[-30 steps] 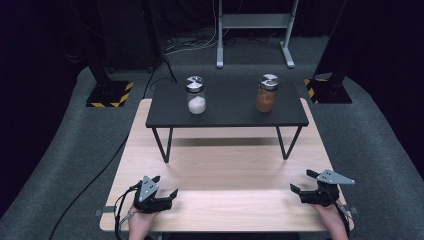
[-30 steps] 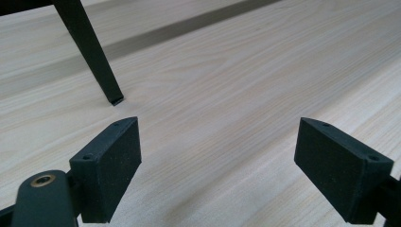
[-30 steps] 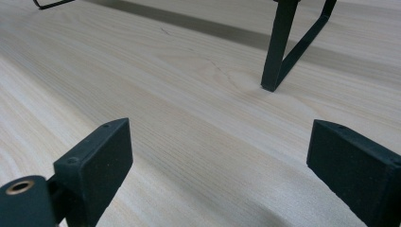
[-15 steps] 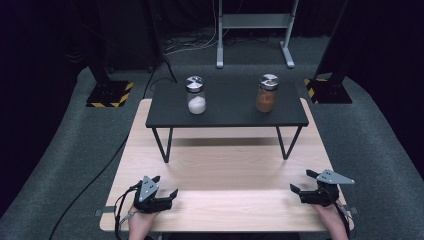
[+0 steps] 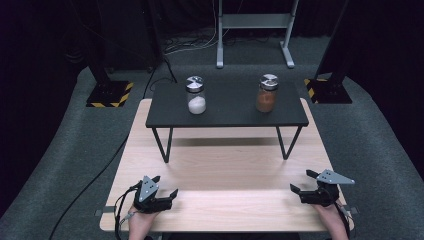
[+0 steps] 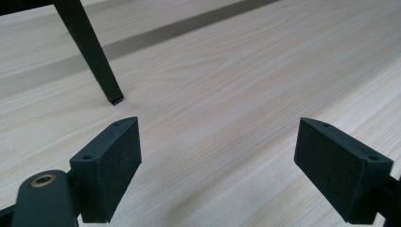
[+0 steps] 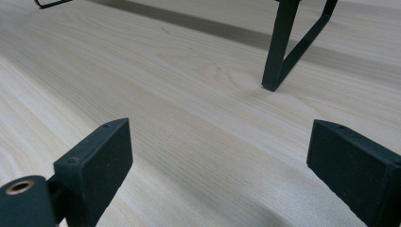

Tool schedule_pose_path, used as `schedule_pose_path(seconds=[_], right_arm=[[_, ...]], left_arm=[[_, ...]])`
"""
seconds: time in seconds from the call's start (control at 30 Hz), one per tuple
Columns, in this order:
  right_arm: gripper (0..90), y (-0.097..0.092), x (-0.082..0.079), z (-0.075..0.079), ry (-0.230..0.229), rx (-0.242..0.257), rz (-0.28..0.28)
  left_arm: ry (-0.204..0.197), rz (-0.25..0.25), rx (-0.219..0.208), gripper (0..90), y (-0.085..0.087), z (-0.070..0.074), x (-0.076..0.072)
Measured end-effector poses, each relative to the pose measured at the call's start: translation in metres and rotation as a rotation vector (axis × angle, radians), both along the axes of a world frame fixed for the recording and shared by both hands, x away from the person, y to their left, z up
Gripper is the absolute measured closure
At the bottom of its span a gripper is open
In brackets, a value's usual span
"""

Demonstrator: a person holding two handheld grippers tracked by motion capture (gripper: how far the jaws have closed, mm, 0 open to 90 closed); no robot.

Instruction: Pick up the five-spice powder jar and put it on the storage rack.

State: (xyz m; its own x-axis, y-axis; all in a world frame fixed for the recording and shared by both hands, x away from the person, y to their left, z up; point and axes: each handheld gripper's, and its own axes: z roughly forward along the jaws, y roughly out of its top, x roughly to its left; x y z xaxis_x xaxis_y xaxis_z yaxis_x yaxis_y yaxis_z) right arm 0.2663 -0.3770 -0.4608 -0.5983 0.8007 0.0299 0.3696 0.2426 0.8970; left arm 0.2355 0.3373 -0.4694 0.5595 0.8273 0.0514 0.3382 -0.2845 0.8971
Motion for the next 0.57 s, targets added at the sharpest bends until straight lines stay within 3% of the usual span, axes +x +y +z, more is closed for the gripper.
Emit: schedule_pose_path(seconds=[0.57], right_arm=[[6.6, -0.0002, 0.0009, 0.0003, 0.004, 0.001, 0.002]], left_arm=[[0.001, 0.000, 0.000, 15.0, 0.0002, 0.0001, 0.0003]])
